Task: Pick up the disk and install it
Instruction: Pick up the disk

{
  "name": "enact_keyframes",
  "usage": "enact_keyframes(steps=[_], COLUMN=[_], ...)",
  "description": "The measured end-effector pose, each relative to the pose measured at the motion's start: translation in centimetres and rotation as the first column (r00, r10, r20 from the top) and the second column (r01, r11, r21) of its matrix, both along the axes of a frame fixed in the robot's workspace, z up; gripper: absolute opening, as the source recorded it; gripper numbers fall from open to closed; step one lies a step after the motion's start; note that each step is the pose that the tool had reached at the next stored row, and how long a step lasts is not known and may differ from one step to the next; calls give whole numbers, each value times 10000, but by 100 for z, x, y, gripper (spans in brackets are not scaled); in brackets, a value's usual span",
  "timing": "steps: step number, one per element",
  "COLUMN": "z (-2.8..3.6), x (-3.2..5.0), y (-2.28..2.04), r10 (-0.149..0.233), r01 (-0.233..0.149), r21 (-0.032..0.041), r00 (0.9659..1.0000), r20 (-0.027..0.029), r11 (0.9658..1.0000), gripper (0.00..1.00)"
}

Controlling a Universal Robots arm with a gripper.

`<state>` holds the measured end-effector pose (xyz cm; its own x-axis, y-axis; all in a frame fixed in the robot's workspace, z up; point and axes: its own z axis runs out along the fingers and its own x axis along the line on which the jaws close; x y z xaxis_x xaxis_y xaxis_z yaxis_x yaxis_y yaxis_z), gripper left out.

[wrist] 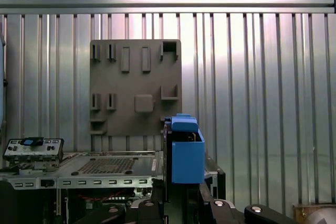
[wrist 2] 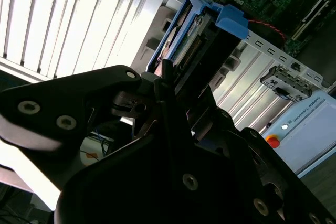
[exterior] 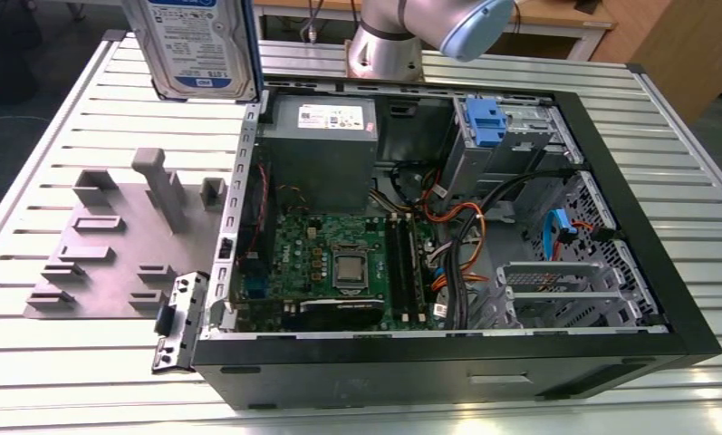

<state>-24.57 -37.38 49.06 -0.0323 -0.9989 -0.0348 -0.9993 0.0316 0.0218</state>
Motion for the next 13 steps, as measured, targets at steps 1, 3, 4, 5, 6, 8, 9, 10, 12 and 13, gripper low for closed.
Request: enact_keyframes(steps=[1, 3, 4, 5, 6, 8, 9, 10, 12, 13], z=[0, 0, 0, 0, 0, 0, 0, 0, 0, 0], x=[4, 13, 17, 22, 26, 34, 39, 43, 51, 56], y=[0, 0, 0, 0, 0, 0, 0, 0, 0, 0], r10=[0, 0, 0, 1, 0, 0, 0, 1, 0, 0], r01=[0, 0, 0, -1, 0, 0, 0, -1, 0, 0], r21=[0, 0, 0, -1, 0, 0, 0, 0, 0, -1], r00=[10000, 10000, 10000, 10000, 10000, 10000, 10000, 10000, 10000, 10000], r20=[0, -1, 0, 0, -1, 0, 0, -1, 0, 0], r11=[10000, 10000, 10000, 10000, 10000, 10000, 10000, 10000, 10000, 10000], gripper=[35, 35, 35, 35, 35, 35, 35, 35, 35, 35])
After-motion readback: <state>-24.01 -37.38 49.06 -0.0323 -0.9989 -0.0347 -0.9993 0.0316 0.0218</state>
